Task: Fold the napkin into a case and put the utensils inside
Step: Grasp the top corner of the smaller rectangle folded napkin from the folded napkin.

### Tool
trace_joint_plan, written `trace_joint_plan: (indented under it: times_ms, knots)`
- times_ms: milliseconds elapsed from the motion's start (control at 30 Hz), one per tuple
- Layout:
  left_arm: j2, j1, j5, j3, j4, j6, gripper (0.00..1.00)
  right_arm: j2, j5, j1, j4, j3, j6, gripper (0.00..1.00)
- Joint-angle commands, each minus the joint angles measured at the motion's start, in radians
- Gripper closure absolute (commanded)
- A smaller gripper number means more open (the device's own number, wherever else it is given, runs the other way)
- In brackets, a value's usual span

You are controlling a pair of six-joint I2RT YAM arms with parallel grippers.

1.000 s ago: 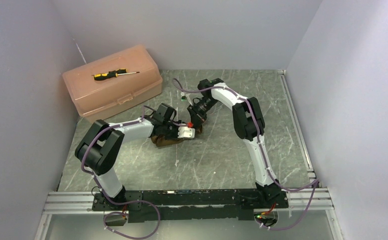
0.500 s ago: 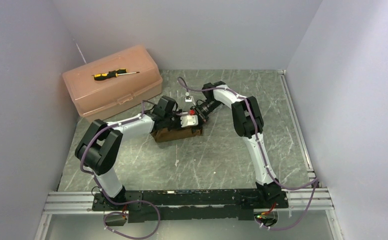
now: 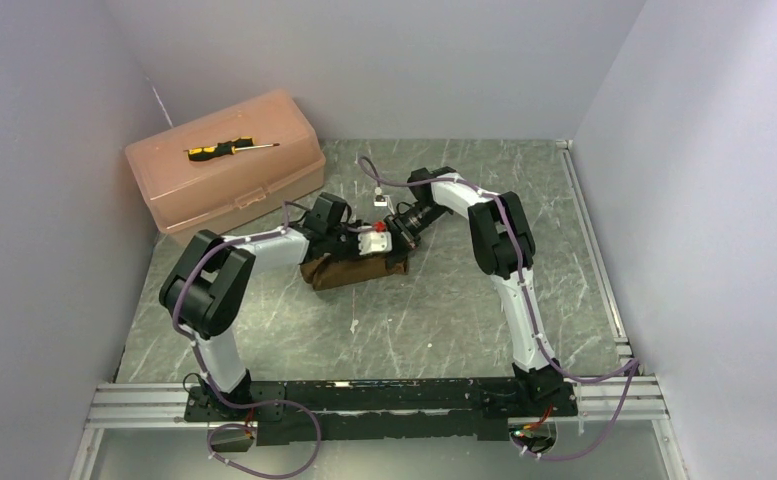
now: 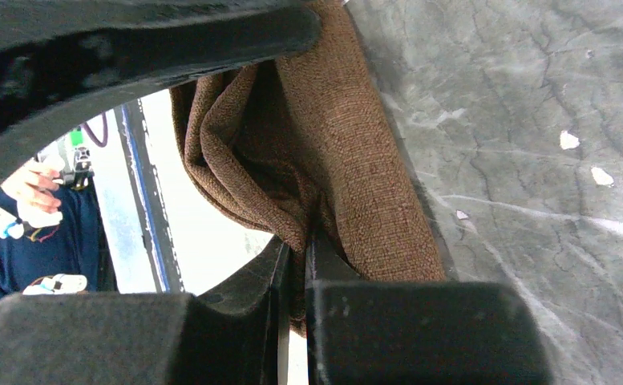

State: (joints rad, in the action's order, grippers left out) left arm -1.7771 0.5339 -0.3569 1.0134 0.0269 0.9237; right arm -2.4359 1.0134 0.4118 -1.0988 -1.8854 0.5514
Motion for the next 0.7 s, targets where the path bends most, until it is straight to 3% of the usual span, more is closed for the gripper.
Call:
trace_joint_plan:
  times_ms: [0, 667]
  knots:
    - [-0.023, 0.0, -0.077, -0.018, 0.004, 0.078, 0.66, 0.038, -0.093, -0.001, 0.043, 0.014, 0.003, 1.0]
    - [-0.032, -0.005, -0.151, -0.047, 0.115, 0.226, 0.74, 0.016, -0.058, -0.014, 0.032, -0.118, -0.033, 1.0]
